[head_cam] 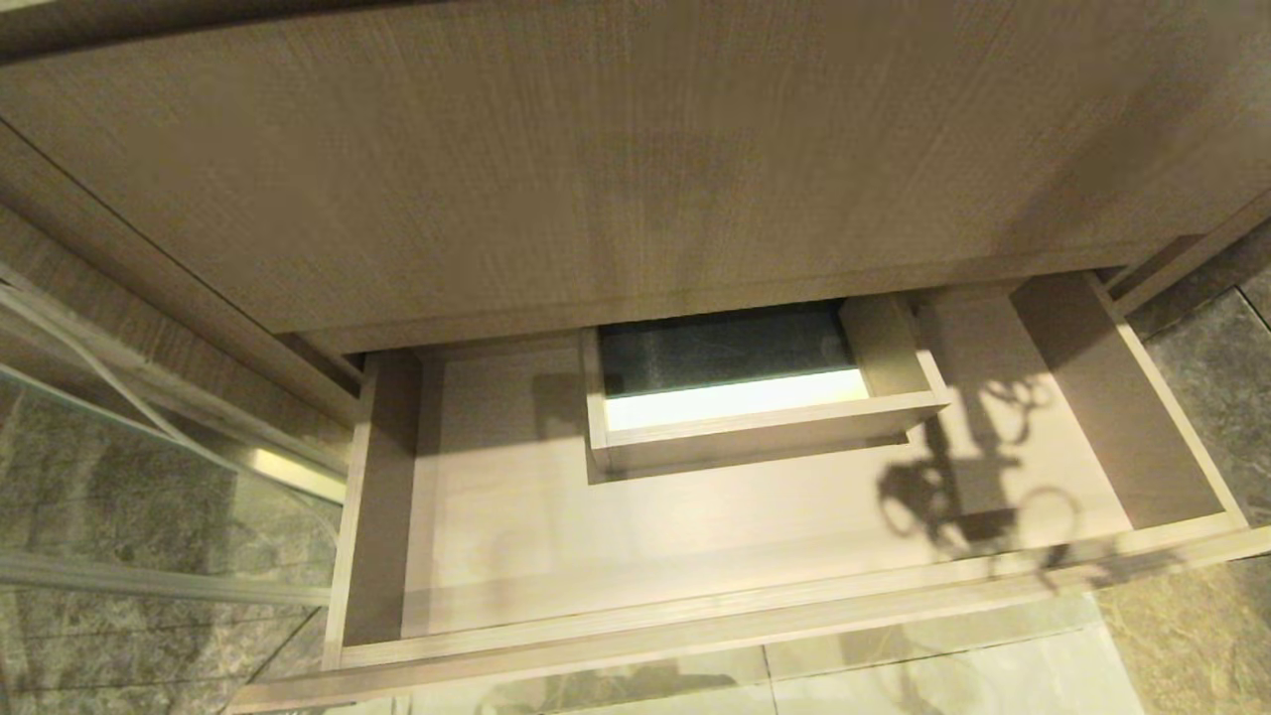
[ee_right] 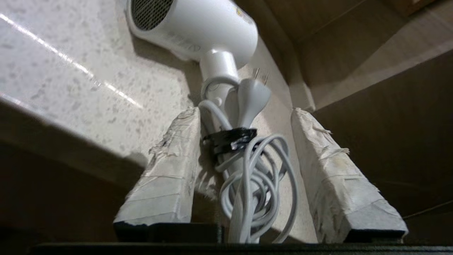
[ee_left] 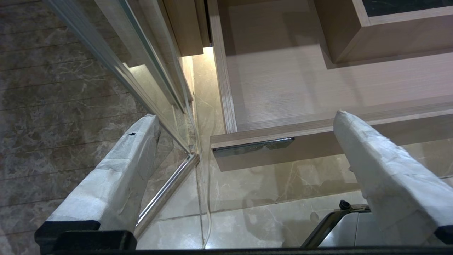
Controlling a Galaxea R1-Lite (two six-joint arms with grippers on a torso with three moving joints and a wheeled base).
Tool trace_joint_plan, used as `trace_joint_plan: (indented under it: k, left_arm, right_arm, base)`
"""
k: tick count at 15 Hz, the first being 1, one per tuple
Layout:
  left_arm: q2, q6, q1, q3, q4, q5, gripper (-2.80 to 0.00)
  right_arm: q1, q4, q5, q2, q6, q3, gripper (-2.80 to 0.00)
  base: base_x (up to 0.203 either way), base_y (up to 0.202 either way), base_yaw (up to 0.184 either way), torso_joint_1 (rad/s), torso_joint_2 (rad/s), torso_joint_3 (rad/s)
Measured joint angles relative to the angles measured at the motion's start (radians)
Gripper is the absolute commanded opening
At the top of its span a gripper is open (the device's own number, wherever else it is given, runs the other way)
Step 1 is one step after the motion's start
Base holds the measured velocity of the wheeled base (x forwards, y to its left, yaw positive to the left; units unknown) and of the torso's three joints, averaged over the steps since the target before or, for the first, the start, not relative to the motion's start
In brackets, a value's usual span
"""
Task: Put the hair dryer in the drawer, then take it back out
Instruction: Close the drawer
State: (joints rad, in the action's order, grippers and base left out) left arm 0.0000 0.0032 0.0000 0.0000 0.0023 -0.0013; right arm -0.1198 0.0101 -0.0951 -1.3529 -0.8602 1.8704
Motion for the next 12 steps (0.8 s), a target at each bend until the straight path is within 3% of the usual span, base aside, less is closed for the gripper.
trace_joint_plan:
  k: [5, 9, 12]
  left_arm:
    - [0.0, 0.0, 0.0, 0.0, 0.001, 0.0, 0.0]
    - [0.0, 0.0, 0.0, 0.0, 0.001, 0.0, 0.0]
    - [0.0, 0.0, 0.0, 0.0, 0.001, 0.0, 0.0]
  right_arm:
    - [-0.02, -0.178, 0.005, 0.265, -0.035, -0.181, -2.8]
    - [-0.023, -0.181, 0.005, 0.321, -0.035, -0.199, -2.8]
    - [-0.084, -0.362, 0.008, 0.377, -0.038, -0.249, -2.8]
  base:
    - [0.0, 0.0, 0.0, 0.0, 0.0, 0.0]
    - [0.0, 0.0, 0.0, 0.0, 0.0, 0.0]
    - [0.0, 0.0, 0.0, 0.0, 0.0, 0.0]
